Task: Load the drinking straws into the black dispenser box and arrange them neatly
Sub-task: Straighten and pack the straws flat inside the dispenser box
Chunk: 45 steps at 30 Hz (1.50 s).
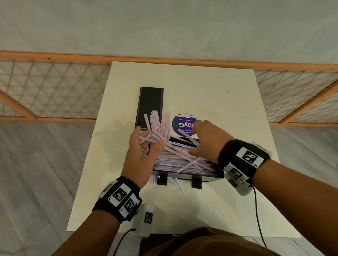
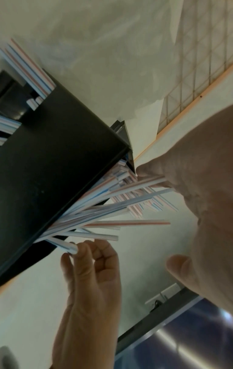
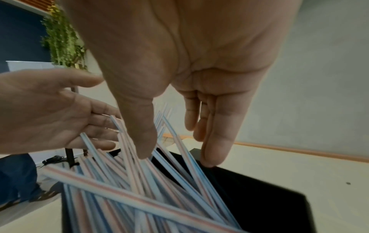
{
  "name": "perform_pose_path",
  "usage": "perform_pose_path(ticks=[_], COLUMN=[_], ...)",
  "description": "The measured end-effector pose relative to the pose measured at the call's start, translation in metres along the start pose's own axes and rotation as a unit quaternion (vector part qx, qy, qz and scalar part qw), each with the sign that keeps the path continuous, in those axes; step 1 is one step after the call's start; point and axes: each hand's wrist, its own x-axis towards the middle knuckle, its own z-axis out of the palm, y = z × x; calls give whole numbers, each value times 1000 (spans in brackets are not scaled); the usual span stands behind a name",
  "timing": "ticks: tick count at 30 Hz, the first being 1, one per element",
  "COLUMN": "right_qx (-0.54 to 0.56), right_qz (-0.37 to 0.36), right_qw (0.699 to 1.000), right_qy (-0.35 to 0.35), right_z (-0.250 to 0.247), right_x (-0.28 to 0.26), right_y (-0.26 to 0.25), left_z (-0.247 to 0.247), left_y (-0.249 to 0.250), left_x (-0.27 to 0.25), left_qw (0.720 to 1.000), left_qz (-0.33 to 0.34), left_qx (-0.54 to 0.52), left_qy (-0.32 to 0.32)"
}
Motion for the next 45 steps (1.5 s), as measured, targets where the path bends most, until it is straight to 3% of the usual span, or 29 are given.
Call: perform_pose_path(ticks=[5, 10, 15, 20, 26, 32, 39, 41, 45], right_qx=[27, -35, -111, -70, -45, -86, -155, -144, -133], right_qz=[-61, -114, -109, -96, -130, -141, -152, -169, -190], right_qw=[997, 990, 985, 990, 988, 985, 971, 969, 971], right_qy=[-26, -71, -79, -80, -68, -53, -104, -108, -55], right_z=[11, 17, 28, 32, 15, -4, 34, 37, 30], right_x=[8, 0, 5, 14, 11, -20, -33, -31, -35], right_y=[-7, -4, 3, 0, 5, 23, 32, 31, 30], left_z=[11, 13, 16, 21, 20, 18, 20, 23, 29], left_y=[-2, -23, -19, -18, -24, -27, -20, -17, -12], left_x=[-8, -4, -15, -23, -21, -16, -12, -10, 3], left_qw=[998, 992, 984, 962, 905, 864, 854, 839, 806], left_qz=[32, 28, 88, 144, 229, 305, 313, 327, 334], left_qx=[-6, 76, 137, 231, 357, 399, 415, 433, 485], left_qy=[-51, -98, -76, -12, -15, -42, -37, -41, -54])
